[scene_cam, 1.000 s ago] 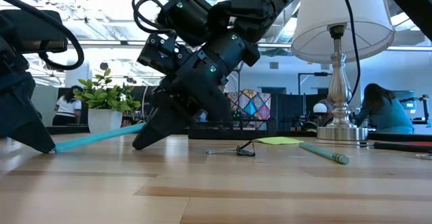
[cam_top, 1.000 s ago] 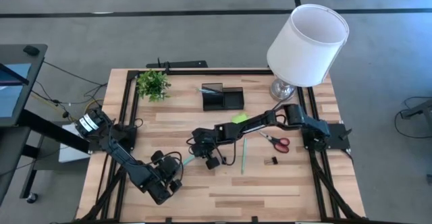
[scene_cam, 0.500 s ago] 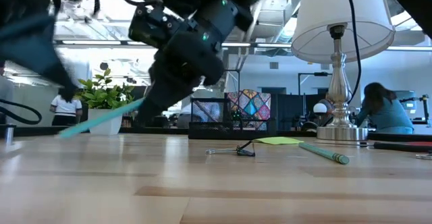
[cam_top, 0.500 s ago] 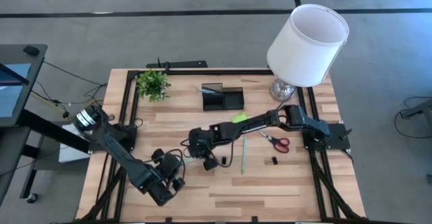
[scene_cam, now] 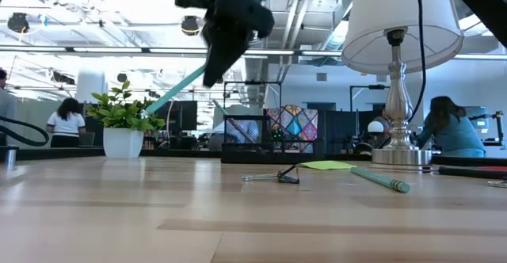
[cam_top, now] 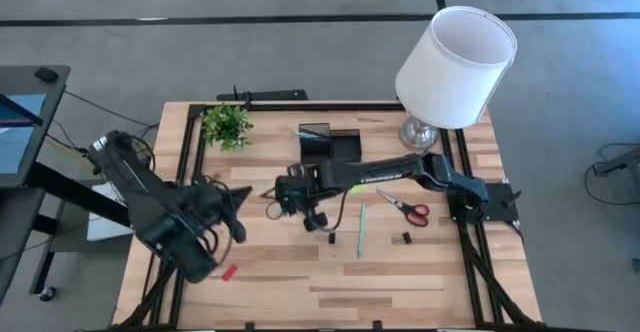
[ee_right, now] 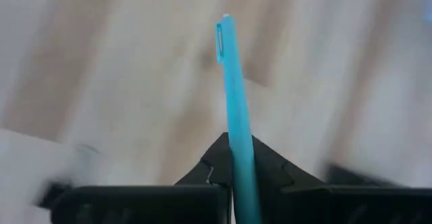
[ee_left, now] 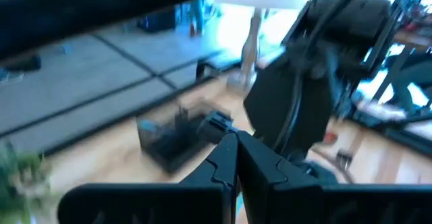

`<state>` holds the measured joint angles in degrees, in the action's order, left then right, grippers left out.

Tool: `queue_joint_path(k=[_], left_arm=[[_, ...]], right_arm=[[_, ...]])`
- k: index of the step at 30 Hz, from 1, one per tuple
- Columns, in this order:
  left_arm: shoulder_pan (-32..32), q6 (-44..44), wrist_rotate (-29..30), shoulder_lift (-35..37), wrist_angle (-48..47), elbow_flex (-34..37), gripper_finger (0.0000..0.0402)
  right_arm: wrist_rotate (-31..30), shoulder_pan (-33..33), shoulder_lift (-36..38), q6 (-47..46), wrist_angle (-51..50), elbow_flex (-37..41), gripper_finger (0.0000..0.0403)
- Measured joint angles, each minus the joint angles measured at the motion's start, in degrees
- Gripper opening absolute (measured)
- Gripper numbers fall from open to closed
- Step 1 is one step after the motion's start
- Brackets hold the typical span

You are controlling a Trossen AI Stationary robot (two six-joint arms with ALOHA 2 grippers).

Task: Pick and place office supplies into organizer
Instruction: Put the blue pen into the black desk organizer

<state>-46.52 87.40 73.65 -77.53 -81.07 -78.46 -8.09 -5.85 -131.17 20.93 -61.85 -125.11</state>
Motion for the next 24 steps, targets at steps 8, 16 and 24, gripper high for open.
queue_joint_path(k=[8, 16, 24], left_arm=[[-0.01, -18.71, 2.77, 4.5, 2.79, -8.12, 0.0], [0.0, -26.67, 4.02, 4.39, 3.64, -9.63, 0.0], [0.0, -27.92, 3.76, 4.3, 3.33, -9.63, 0.0]], right_arm=[[-12.79, 5.55, 4.6, -2.2, -16.44, -7.76, 0.0015], [-15.79, 15.2, 9.49, -10.47, -21.05, -7.9, 0.0015], [-16.95, 19.05, 5.42, -11.13, -21.76, -7.42, 0.0015]])
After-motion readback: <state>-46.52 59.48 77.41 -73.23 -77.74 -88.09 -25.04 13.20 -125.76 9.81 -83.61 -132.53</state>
